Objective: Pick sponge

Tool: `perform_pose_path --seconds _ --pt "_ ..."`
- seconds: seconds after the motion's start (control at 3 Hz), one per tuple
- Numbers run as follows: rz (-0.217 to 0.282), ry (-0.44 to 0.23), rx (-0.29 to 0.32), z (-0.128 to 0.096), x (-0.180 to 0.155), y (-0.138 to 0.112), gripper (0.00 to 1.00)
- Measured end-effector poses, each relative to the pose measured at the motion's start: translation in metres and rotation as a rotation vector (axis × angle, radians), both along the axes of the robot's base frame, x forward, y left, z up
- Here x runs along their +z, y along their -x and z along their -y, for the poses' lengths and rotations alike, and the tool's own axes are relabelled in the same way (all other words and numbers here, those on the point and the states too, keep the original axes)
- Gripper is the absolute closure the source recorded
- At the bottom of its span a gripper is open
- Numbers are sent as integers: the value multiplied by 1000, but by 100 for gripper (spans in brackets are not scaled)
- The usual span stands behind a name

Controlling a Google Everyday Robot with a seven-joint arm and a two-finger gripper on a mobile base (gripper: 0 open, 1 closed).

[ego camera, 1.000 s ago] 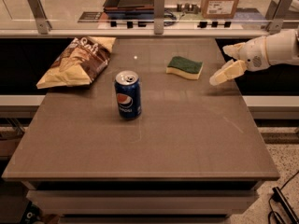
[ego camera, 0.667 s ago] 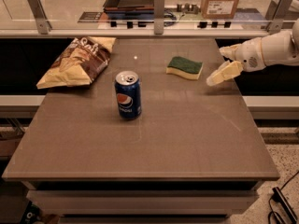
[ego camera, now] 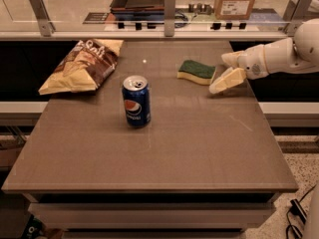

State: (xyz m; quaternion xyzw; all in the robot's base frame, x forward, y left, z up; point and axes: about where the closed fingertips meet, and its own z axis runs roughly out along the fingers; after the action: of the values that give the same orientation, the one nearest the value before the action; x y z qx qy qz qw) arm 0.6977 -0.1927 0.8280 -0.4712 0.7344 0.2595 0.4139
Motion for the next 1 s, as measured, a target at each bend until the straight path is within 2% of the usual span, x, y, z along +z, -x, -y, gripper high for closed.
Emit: perform_pose_path --seconds 0.67,1.0 --pt "-11 -56 37 -22 -14 -9 0" --pt "-6 -83 49 -31 -16 -13 18"
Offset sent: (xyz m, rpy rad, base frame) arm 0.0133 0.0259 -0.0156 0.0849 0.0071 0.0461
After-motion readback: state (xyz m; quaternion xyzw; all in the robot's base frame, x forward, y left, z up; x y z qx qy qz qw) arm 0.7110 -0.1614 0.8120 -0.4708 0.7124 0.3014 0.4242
